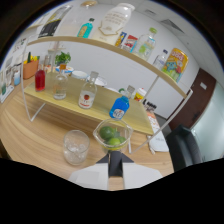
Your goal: Make me a cup of Mojito.
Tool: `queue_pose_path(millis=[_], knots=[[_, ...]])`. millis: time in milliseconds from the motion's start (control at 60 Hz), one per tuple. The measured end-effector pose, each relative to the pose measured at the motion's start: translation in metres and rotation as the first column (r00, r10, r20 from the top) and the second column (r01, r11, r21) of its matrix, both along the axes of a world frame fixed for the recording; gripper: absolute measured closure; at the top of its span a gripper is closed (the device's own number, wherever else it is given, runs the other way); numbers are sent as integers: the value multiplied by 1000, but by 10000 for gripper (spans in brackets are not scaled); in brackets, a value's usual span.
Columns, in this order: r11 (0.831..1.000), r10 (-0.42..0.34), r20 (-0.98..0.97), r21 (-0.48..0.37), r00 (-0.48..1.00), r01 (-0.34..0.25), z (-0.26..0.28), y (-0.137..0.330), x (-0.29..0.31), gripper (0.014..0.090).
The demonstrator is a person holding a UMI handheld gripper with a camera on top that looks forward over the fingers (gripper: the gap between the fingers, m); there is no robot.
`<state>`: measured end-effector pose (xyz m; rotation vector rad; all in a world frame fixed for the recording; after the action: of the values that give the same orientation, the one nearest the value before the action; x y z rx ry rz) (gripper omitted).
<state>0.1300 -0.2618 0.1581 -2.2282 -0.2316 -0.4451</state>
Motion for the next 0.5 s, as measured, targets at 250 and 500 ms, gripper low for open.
queue_pose_path(millis=[250,500], knots=[[978,178,590,-17,787,-209,41,17,19,887],[898,327,873,-168,363,-406,52,39,-9,889]])
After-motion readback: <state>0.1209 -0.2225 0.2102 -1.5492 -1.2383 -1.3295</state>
